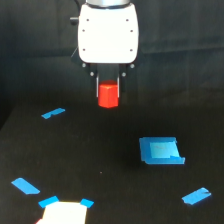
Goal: Pick up the red object from the table
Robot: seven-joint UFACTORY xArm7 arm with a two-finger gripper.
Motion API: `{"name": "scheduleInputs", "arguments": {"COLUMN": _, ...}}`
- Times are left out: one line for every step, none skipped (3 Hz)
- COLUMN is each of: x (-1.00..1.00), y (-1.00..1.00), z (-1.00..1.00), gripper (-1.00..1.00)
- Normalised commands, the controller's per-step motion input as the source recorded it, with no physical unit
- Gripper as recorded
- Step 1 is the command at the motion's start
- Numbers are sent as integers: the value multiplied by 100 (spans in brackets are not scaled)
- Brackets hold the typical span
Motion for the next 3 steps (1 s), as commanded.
{"name": "scheduleInputs", "arguments": {"x": 4, "y": 35, "z": -16, "gripper": -99}}
{"name": "scheduleInputs", "arguments": {"x": 25, "y": -24, "z": 21, "gripper": -100}}
{"name": "scheduleInputs", "arguments": {"x": 10, "y": -67, "z": 57, "gripper": -100}}
